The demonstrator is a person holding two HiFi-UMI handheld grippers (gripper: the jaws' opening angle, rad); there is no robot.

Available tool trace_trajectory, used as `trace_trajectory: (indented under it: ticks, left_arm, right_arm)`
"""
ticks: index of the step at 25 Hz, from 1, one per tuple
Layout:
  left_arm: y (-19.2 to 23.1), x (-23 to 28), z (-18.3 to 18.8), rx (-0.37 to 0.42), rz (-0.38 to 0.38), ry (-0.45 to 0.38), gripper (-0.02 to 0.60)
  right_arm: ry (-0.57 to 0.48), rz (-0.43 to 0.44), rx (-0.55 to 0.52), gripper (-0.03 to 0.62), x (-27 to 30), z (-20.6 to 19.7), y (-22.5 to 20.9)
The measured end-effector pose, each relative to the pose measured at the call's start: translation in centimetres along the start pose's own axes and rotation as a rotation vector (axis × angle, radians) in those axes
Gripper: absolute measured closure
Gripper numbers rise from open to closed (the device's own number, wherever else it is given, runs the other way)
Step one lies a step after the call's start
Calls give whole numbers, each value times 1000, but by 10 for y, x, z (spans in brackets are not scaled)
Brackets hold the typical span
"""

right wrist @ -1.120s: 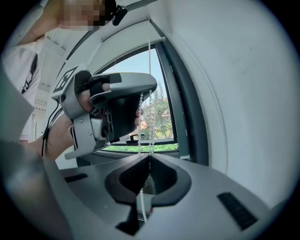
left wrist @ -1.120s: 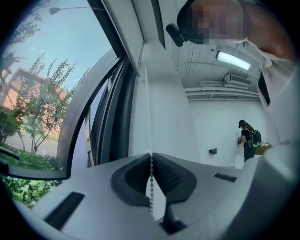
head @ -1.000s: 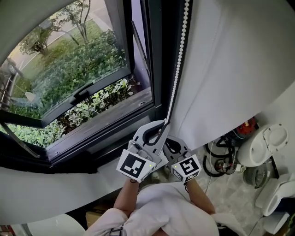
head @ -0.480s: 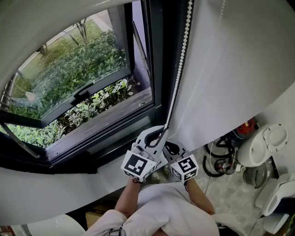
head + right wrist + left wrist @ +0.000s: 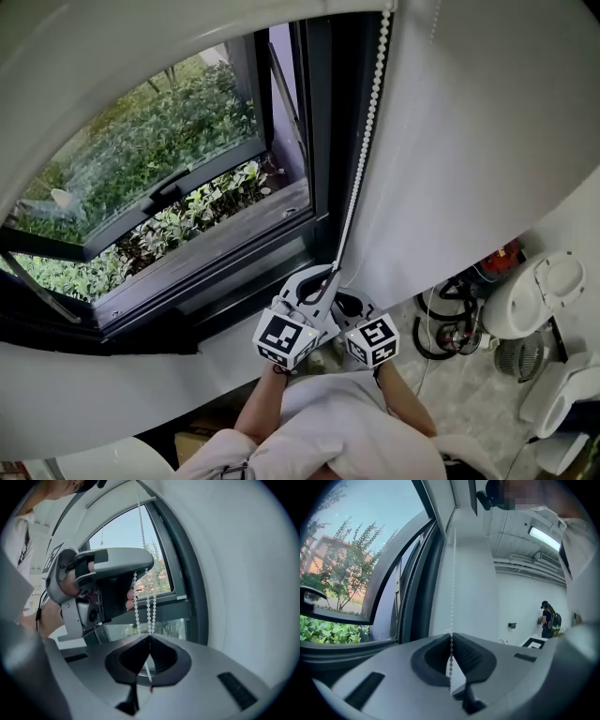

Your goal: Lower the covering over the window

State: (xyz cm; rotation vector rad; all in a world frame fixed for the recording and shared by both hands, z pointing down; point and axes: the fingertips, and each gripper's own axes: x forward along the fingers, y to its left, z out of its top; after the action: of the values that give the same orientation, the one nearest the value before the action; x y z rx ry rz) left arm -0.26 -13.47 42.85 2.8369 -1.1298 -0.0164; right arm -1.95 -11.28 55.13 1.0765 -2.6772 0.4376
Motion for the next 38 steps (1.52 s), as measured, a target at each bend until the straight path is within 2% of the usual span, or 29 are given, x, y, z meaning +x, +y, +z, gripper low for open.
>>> trace_trajectory:
  ticks: [5,11,12,15,23,29,38]
  left_arm:
    - [4,-2,-23,-30,10,37,566]
    - [7,-3,-37,-40,18,57,566]
    - [7,-3,-38,-38,18,58,566]
    - [10,-4,-39,-34,23,59,566]
    - [9,-8,-57,-39,16,90,565]
    - [5,-7,-64,-45,3,102,565]
    - [-1,-6,-67,-37,-19,113,565]
  right_arm:
    - [39,2,3,597,3,-14,0]
    - [44,-16,-65,589,-3,-11,-1]
    - [39,-19,-72,579,-6,-9,-1]
    - [15,-19,-77,494,-17,3,-2]
    - [-151,-62,-101,482,-54,83,-8]
    - [-288,-20,-188,478,-64,153,7]
    - [-374,21,-283,491,-62,215,21]
